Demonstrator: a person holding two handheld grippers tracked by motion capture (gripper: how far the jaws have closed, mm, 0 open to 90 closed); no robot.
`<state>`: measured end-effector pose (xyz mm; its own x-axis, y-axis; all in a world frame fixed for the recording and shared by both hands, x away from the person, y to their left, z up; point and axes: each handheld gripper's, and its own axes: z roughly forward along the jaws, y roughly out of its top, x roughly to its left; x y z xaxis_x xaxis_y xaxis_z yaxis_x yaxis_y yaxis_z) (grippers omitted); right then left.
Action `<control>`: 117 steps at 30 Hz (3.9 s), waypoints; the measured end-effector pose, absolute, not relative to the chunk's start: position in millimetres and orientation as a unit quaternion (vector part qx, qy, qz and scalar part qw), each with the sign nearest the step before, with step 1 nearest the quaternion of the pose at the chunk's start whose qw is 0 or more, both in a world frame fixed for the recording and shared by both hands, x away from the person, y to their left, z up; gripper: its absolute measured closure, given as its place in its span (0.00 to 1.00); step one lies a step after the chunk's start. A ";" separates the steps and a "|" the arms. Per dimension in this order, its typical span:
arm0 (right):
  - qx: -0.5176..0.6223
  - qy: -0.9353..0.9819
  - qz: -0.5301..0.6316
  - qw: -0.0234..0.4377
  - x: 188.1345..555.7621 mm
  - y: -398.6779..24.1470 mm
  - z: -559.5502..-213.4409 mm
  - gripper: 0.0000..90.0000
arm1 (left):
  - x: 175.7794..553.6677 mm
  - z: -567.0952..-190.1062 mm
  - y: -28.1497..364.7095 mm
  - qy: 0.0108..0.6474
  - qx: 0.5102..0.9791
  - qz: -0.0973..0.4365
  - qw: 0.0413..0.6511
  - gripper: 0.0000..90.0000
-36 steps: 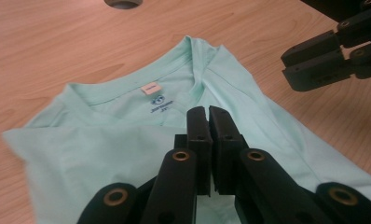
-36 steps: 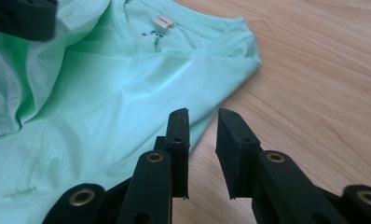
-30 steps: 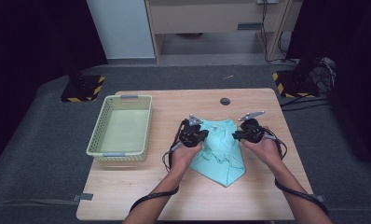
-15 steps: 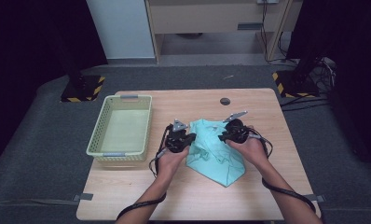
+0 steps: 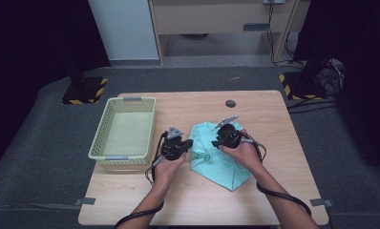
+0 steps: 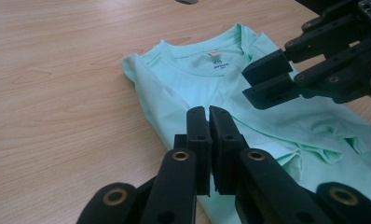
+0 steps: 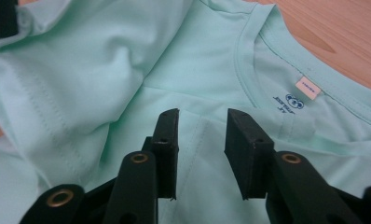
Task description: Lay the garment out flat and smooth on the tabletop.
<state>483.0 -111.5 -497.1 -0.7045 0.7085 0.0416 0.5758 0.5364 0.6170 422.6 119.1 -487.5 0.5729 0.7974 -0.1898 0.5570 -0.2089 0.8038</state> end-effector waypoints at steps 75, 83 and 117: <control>0.471 0.809 0.326 0.129 485.4 -273.2 -447.3 0.97 | 420.1 -483.6 127.6 0.453 0.749 0.153 0.458 0.97; 0.490 0.800 0.319 0.133 483.8 -296.7 -449.7 0.97 | 419.6 -482.6 124.7 0.451 0.750 0.152 0.460 0.97; 0.555 0.768 0.288 0.136 493.8 -359.5 -466.3 0.97 | 451.5 -492.7 96.7 0.457 0.754 0.148 0.448 0.97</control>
